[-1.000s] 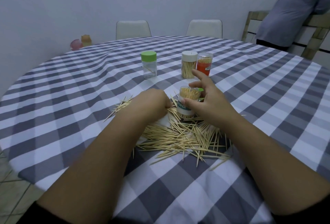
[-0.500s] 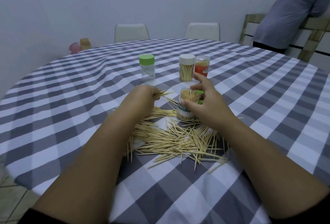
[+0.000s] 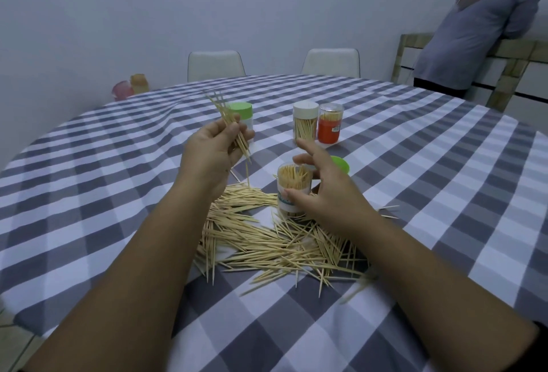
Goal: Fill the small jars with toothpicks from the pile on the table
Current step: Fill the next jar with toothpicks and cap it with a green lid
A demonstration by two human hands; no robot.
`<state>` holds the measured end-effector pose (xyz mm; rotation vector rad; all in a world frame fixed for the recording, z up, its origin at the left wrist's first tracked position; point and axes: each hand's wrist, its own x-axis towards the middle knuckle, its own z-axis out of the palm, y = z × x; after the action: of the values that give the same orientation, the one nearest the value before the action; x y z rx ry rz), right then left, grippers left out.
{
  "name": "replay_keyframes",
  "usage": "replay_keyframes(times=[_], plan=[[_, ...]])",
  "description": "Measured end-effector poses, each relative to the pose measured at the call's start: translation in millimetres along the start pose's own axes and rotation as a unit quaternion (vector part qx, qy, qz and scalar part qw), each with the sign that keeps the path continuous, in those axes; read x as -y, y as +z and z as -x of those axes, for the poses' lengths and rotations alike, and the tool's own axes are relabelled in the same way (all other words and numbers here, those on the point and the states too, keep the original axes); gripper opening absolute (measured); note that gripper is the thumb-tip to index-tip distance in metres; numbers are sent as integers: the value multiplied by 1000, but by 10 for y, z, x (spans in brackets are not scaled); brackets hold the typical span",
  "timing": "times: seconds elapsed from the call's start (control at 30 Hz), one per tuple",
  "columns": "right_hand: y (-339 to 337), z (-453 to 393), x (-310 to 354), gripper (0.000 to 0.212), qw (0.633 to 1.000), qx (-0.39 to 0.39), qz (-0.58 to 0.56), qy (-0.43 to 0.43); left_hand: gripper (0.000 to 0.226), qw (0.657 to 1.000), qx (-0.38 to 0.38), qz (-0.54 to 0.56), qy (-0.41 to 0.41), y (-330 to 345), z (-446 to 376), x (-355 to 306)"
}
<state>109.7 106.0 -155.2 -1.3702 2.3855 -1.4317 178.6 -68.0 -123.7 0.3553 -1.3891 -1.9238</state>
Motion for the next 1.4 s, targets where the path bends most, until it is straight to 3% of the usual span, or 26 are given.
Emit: replay_keyframes(times=[0.13,0.27,0.6,0.9,1.2,1.33,1.4], plan=[[1,4,7,79,1000,7,3,-2,15,993,12,119,-9,94,44,-43],[12,2,11,80,1000,3,-3,-3,16,987,61,144,-21,211,104,-2],[14,-11,-1,85,999,-2,-37,-2,14,986,136,-76,-65,376,275,226],[22,0,-7,82,999,-2,-47,4,20,939,159,-302,-39,288,227,231],[42,-28,-22,58,989,-40,-144,-5,17,922,189,-335,33,305,290,145],[68,-43,-45,50,989,-60,-137,-19,24,887,206,-408,63,290,286,167],[63,-49,-43,45,989,-72,-124,-18,23,888,225,-399,48,276,299,151]])
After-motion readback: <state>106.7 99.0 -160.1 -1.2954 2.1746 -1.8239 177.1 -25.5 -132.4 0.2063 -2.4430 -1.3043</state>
